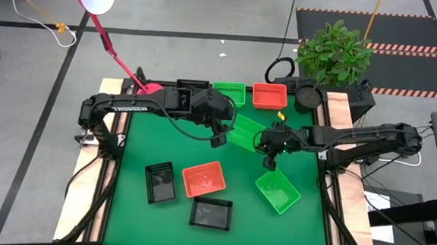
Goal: Stack baskets by color
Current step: Stack the middle green bin on top of the top green bin
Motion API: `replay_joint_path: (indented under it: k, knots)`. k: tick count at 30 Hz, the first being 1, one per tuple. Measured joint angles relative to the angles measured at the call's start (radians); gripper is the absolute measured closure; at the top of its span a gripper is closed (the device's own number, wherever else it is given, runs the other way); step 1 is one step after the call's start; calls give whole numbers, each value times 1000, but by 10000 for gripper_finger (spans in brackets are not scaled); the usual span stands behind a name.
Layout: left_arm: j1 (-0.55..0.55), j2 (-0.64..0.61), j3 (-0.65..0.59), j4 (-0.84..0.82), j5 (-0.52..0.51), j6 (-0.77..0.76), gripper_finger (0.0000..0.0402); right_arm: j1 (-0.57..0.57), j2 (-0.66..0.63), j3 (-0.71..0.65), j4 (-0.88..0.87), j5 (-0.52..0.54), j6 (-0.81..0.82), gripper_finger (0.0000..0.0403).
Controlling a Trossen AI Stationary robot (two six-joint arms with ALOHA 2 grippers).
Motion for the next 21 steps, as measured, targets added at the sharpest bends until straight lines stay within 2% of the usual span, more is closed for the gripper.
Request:
replay_joint_path:
  k: [4, 8, 12, 21]
  knots:
    - [-18, 0, 0, 9, 0, 34, 166, -10, 26, 92, -121, 3, -100, 397]
    - [-26, 7, 0, 49, 4, 80, 144, -26, 69, 166, -156, 3, -204, 398]
    - [-25, 15, 0, 52, 14, 93, 148, -37, 131, 239, -199, 5, -285, 396]
    - [-22, 51, -1, 2, 17, 83, 188, -40, 264, 399, -308, 9, -416, 395]
